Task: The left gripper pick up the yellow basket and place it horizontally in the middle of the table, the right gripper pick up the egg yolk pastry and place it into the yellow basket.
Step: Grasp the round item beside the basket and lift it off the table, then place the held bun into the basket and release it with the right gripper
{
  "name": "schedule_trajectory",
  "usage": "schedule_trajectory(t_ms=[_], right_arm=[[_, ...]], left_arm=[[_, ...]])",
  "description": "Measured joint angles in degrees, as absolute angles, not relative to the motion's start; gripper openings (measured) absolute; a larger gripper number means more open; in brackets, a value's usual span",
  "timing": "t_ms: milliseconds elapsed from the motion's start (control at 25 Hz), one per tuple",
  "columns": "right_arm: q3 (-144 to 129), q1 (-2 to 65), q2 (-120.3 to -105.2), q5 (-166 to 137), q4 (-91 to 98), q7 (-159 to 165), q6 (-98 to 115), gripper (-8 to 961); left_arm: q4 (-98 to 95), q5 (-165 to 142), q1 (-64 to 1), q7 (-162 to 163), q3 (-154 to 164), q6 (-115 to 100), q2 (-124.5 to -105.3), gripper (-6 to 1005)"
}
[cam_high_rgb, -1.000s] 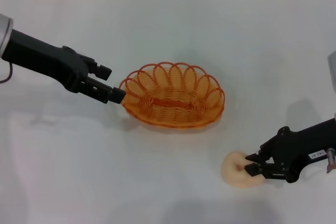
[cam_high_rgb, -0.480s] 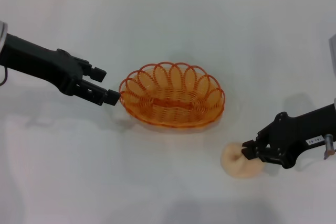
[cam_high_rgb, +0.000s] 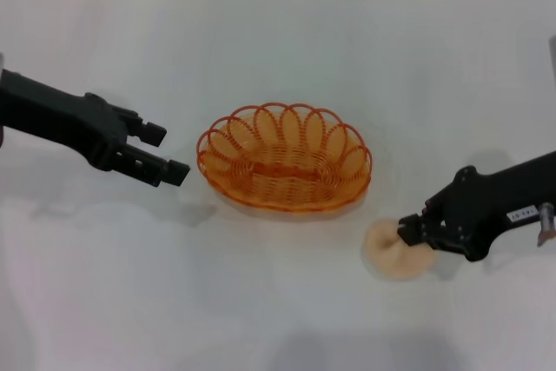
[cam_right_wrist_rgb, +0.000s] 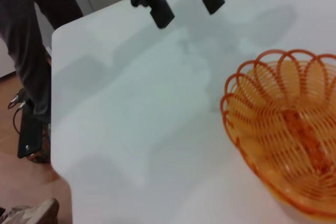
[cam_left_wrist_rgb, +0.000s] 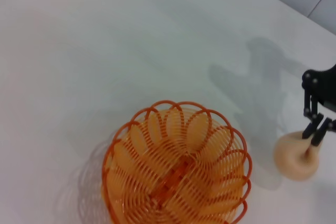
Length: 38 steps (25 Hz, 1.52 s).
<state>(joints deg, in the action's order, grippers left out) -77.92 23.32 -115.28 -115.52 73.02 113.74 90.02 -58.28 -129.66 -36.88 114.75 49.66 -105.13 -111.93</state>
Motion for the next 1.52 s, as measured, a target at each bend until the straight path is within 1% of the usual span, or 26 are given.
schedule_trajectory(t_ms=[200, 640, 1040, 1240, 1520], right_arm=[[-77.5, 25.0, -115.34, -115.3, 74.9, 115.6, 90.7, 34], [-77.9, 32.1, -115.59, -115.2, 74.5, 118.2, 88.6, 32], [-83.2, 37.6, -115.89, -114.9, 67.9, 118.2, 76.3, 29], [-87.2, 39.3, -115.96, -113.9, 65.1, 118.2, 70.5, 35], [-89.5, 39.7, -115.93, -113.8, 64.1, 117.8, 67.3, 45]], left_arm=[[-58.4, -129.7, -35.8, 114.6, 50.0, -105.6, -111.77, 880], [-58.6, -129.9, -33.7, 113.5, 50.1, -106.4, -111.54, 880], [-58.4, -130.2, -33.7, 113.0, 50.1, -106.4, -112.03, 879], [-58.4, -130.3, -33.7, 113.0, 50.1, -106.3, -112.12, 879], [-58.4, -130.2, -33.7, 113.0, 50.1, -106.1, -112.23, 879]])
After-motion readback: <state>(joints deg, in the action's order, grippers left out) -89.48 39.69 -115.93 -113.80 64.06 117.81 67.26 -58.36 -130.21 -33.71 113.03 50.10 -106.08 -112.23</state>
